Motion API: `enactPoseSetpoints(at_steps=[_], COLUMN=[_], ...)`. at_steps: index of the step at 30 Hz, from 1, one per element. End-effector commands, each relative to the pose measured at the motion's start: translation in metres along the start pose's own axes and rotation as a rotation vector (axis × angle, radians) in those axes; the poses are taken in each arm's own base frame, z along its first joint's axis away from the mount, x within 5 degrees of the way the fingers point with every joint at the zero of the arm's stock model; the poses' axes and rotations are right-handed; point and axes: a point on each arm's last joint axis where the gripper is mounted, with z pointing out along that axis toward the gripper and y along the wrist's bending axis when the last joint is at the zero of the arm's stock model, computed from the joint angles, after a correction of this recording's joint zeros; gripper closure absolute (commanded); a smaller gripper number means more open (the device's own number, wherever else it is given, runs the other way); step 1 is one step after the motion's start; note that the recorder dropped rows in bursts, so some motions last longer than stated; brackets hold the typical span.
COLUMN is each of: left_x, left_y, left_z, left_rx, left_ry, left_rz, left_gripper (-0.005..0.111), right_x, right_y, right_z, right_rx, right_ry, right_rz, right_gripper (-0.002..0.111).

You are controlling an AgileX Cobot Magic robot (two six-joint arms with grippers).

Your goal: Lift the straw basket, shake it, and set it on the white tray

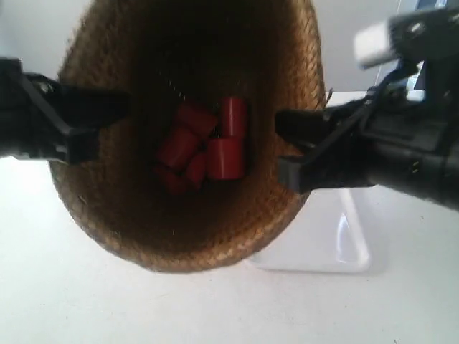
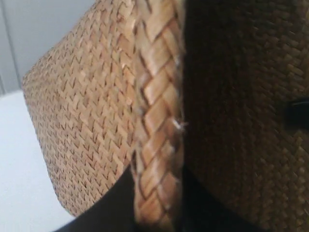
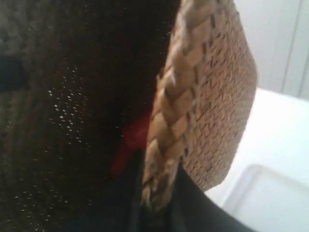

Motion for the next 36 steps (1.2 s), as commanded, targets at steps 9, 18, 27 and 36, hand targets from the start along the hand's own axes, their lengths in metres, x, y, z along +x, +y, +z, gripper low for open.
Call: enactPoseSetpoints(at_steps=[9,18,27,36], left_x=[-0.030,-0.015,-0.030,-0.033], left_y=[-0.016,0.000,-0.007,-0.001], left_z=[-0.025,-0.001,-0.033,-0.043], left_rx=[0.092,-0.031,-0.003,-0.091], left_ry=[-0.118,-0.087,-0.229,-0.259], left_rz=[0.130,0.151,0.049,0.075], left_gripper=[0.107,0.107,0.107,0.107], right_x=[-0.029,-0.004,-0.010,-0.029], right_y=[0.008,0.000,0.013,0.008], right_z=[-0.012,0.012,-0.003,-0.005], right_rx=[0.022,0.077,-0.036,0.018], right_ry=[-0.181,-0.073,-0.066,-0.146], right_rz=[-0.152,-0.146,-0.027,-0.054], right_gripper=[0.108,0.108,0.108,0.108])
